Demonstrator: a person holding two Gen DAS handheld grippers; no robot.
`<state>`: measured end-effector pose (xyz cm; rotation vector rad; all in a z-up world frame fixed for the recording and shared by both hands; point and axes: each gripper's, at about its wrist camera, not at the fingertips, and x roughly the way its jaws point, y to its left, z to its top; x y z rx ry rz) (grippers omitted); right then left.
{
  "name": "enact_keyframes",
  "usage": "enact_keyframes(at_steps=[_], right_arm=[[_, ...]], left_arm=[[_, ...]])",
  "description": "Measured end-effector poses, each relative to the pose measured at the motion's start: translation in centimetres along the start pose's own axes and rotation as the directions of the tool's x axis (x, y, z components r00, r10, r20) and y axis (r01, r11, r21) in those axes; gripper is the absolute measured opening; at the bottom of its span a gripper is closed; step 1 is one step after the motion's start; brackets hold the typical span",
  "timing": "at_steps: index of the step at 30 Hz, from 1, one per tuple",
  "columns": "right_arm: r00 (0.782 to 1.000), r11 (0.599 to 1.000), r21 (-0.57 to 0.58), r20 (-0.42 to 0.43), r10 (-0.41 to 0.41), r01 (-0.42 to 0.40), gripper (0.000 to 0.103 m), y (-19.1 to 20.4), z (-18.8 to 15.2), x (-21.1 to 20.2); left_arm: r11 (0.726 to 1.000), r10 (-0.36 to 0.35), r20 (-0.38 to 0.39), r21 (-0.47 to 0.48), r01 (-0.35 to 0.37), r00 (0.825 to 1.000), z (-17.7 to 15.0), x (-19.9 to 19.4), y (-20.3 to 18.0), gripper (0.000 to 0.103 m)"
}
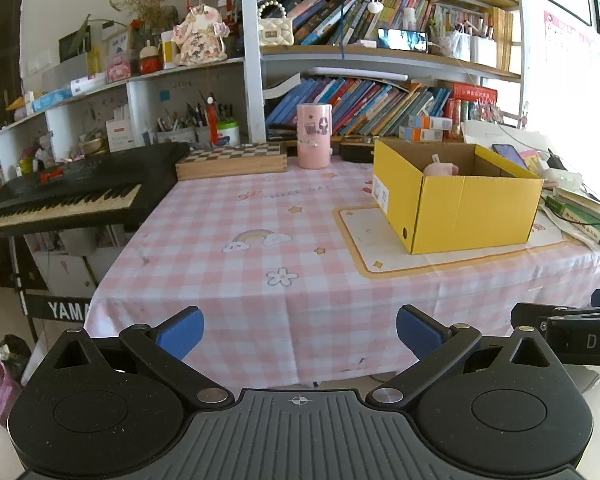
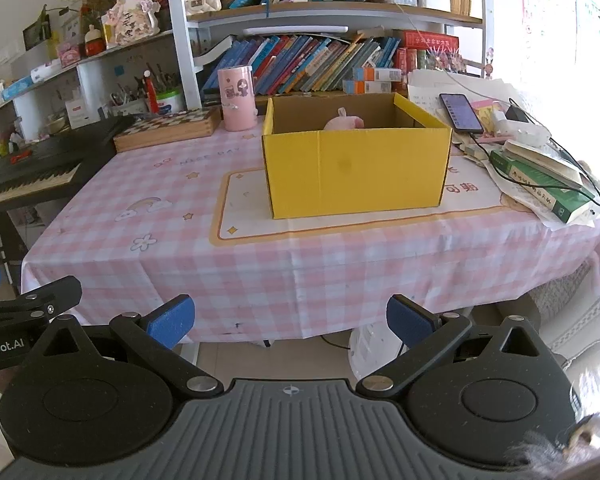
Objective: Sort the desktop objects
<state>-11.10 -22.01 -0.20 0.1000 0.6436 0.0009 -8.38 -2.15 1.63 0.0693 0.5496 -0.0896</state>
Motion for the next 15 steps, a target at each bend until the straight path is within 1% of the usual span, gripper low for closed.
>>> enact_keyframes(at_steps=[5, 15], right_arm=[[1.0, 1.0, -0.001, -0.005, 0.001, -0.001, 0.103, 0.04, -0.11, 0.07], [1.0, 1.0, -0.003, -0.01, 0.002, -0.002, 0.103, 0.12, -0.16, 0.1]], left_arm=[[1.0, -0.004, -0.02, -0.02, 0.004, 1.0, -0.24, 0.21, 0.24, 0.103], [1.0, -0.007, -0.02, -0.021, 0.007, 1.0, -0.27, 0.16, 0.26, 0.103]])
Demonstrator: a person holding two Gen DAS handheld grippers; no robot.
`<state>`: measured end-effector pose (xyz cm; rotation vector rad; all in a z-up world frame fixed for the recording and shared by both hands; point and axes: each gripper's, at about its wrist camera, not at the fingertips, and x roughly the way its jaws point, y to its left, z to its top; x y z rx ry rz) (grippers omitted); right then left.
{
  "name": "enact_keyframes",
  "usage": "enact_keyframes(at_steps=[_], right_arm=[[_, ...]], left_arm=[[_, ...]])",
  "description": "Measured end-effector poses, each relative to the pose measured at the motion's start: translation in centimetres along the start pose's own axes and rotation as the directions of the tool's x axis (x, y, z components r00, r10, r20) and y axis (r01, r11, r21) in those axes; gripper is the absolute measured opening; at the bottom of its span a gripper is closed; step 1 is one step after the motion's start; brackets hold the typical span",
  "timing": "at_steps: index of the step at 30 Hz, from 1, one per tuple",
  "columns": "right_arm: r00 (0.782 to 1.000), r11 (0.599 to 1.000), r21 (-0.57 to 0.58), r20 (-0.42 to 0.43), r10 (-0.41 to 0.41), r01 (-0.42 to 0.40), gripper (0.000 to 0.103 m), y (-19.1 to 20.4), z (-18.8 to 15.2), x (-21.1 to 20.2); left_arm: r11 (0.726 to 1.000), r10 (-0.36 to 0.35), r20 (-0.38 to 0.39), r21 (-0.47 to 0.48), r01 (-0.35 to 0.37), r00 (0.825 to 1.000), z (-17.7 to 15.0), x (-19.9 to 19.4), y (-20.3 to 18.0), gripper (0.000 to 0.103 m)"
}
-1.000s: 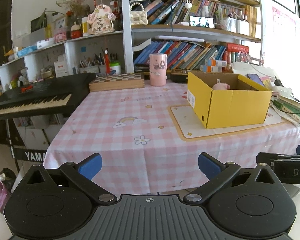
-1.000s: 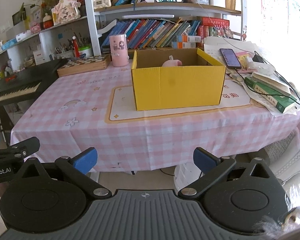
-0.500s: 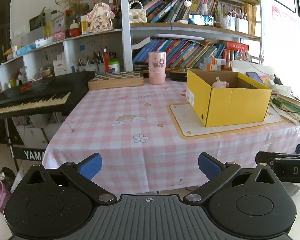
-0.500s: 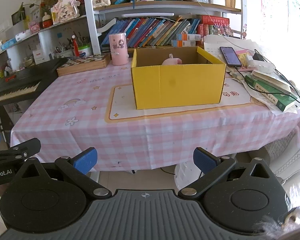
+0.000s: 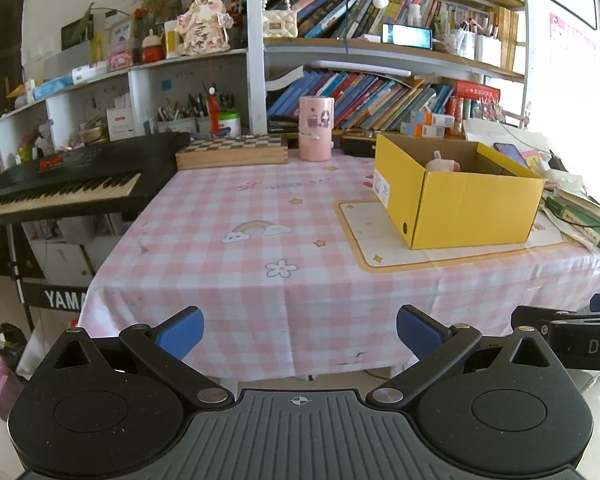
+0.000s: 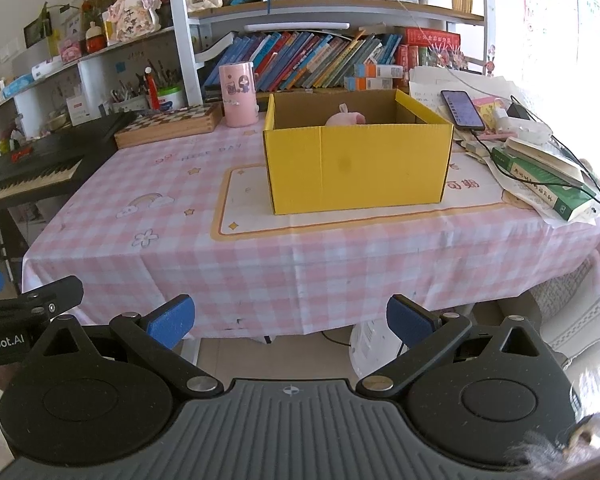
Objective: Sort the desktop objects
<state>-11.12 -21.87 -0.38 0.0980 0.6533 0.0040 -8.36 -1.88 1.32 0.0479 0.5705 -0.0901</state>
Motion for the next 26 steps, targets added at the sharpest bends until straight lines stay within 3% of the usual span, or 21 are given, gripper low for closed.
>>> enact_keyframes(at_steps=[26], right_arm=[[1.0, 1.0, -0.009, -0.024, 0.014, -0.015, 0.103, 0.01, -0.04, 0.17]], left_arm=[[1.0, -0.001, -0.02, 0.028, 0.001, 1.0, -0.16, 0.1, -0.61, 0.103]])
